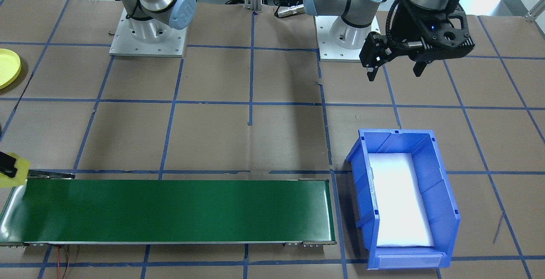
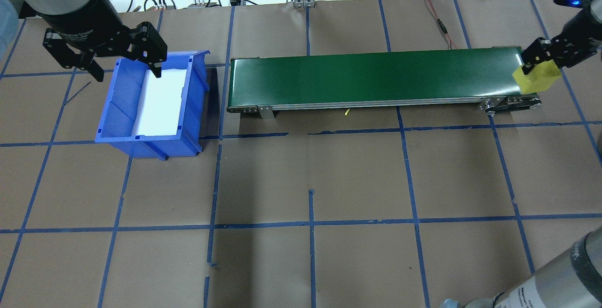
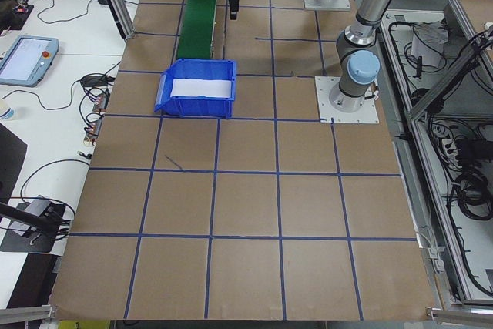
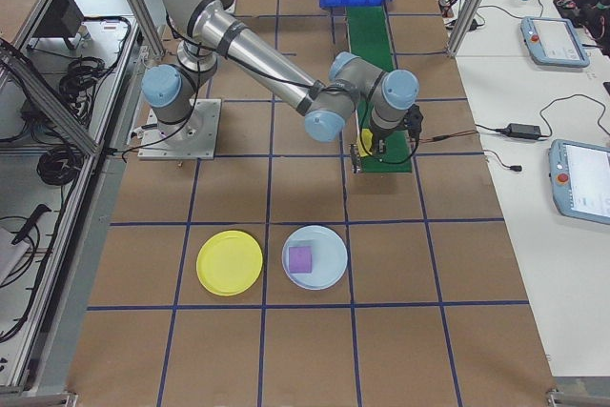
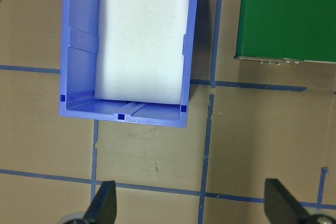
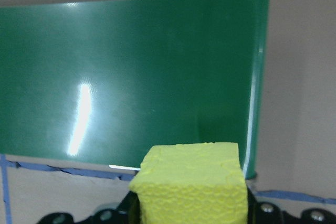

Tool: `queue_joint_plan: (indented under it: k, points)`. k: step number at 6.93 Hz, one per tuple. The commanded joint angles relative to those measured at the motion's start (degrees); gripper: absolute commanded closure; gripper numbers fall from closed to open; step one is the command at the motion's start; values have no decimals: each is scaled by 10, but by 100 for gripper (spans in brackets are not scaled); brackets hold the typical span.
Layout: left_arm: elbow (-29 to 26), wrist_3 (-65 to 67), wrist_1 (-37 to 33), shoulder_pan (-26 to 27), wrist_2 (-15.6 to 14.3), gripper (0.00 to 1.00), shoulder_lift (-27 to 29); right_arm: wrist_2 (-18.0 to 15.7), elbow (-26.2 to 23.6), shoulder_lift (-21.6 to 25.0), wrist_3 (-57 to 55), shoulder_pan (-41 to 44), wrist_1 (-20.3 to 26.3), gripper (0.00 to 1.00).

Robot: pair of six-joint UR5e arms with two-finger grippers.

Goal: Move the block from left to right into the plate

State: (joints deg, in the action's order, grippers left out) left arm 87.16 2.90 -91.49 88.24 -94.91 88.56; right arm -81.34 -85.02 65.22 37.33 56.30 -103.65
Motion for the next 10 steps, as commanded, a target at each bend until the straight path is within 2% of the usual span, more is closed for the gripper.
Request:
queue_joint_plan:
  k: [1, 2, 3, 4, 5, 6, 7, 9, 10]
  points:
    - [-1, 0, 0, 0, 0, 0, -1, -35, -28, 6, 159, -140, 8, 61]
    - [-1, 0, 1, -1, 0, 0, -1, -37, -65, 9, 229, -215, -8, 61]
    - [-1, 0, 0, 0, 0, 0, -1, -72, -95, 33, 250, -278, -16, 61]
    - [-1, 0, 1, 0, 0, 0, -1, -94, -129, 65, 293, -345, -16, 62]
    - [-1, 0, 1, 0, 0, 0, -1, -97, -152, 72, 327, -411, -19, 62]
    - [0, 0, 1, 0, 0, 0, -1, -110, -182, 76, 345, -447, -30, 62]
    - [-1, -1, 1, -1, 0, 0, -1, -110, -204, 68, 364, -453, -84, 61]
    - [0, -1, 0, -1, 0, 0, -1, -110, -226, 42, 364, -453, -137, 59]
    - [0, -2, 1, -1, 0, 0, -1, -110, -226, 38, 364, -453, -138, 35]
